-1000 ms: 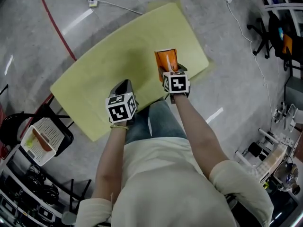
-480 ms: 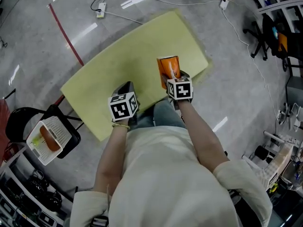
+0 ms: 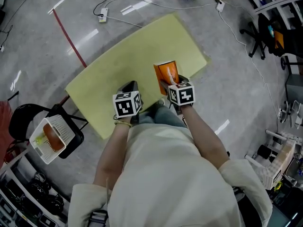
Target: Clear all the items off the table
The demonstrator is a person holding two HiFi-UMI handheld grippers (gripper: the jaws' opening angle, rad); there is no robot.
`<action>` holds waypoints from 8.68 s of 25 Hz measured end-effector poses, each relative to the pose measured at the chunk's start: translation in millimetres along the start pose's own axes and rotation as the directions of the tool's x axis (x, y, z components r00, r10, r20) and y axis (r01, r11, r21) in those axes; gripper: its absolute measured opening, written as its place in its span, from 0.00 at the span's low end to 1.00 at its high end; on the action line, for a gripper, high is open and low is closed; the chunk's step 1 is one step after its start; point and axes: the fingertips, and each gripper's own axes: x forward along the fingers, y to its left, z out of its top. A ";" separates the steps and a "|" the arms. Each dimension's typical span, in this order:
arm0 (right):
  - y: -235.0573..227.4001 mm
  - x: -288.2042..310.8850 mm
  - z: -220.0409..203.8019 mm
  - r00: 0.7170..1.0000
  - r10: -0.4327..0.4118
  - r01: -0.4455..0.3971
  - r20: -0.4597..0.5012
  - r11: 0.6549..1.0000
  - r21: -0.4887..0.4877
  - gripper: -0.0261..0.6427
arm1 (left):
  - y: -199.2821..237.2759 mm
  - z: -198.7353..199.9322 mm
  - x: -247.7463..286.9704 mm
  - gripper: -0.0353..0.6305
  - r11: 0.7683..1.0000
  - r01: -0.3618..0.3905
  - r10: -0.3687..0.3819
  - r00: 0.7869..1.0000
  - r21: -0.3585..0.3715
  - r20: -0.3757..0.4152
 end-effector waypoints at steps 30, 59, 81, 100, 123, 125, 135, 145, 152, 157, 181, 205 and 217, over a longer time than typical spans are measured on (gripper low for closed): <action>80.0 -74.7 -90.3 0.967 0.253 -0.249 -0.026 0.922 -0.295 0.49 | -40.9 -136.2 -111.1 0.07 0.956 -0.210 0.241 0.960 -0.203 0.140; 298.3 -59.4 -130.4 0.884 0.424 -0.460 -0.198 0.708 -0.536 0.49 | 99.1 -239.8 -251.7 0.07 0.794 -0.357 0.489 0.856 -0.491 0.168; 529.1 -39.4 -141.9 0.844 0.461 -0.522 -0.273 0.592 -0.614 0.49 | 265.1 -297.6 -382.0 0.07 0.730 -0.363 0.541 0.824 -0.580 0.165; 675.8 -44.0 -176.4 0.784 0.527 -0.591 -0.328 0.474 -0.653 0.49 | 348.2 -361.2 -480.5 0.07 0.628 -0.374 0.628 0.762 -0.682 0.160; 795.1 54.2 -130.5 0.774 0.498 -0.612 -0.391 0.431 -0.663 0.49 | 485.2 -346.6 -510.2 0.07 0.521 -0.354 0.663 0.741 -0.777 0.107; 800.1 64.5 -127.6 0.774 0.491 -0.615 -0.400 0.433 -0.659 0.49 | 496.2 -345.2 -505.5 0.07 0.512 -0.350 0.659 0.746 -0.785 0.097; 834.9 111.1 -131.0 0.766 0.458 -0.633 -0.450 0.416 -0.653 0.49 | 546.3 -346.6 -488.8 0.07 0.480 -0.336 0.639 0.767 -0.810 0.061; 853.4 156.5 -140.2 0.766 0.415 -0.640 -0.492 0.415 -0.647 0.49 | 587.1 -349.9 -468.3 0.07 0.460 -0.332 0.619 0.784 -0.824 0.030; 860.8 183.9 -148.1 0.768 0.374 -0.641 -0.520 0.424 -0.640 0.49 | 609.6 -356.1 -459.6 0.07 0.445 -0.329 0.602 0.798 -0.833 0.006; 862.9 194.4 -149.1 0.769 0.364 -0.639 -0.526 0.436 -0.633 0.50 | 616.3 -356.3 -454.0 0.07 0.439 -0.325 0.598 0.801 -0.838 0.003; 867.2 180.5 -139.4 0.770 0.434 -0.636 -0.468 0.472 -0.610 0.72 | 599.4 -347.3 -457.6 0.07 0.448 -0.320 0.609 0.793 -0.835 0.022; 821.6 91.9 -124.2 0.754 0.543 -0.631 -0.370 0.443 -0.637 0.24 | 519.2 -322.2 -463.5 0.07 0.530 -0.314 0.610 0.787 -0.788 0.096; 762.6 36.4 -121.4 0.800 0.546 -0.544 -0.250 0.485 -0.684 0.04 | 457.9 -310.7 -463.7 0.07 0.604 -0.313 0.597 0.787 -0.733 0.156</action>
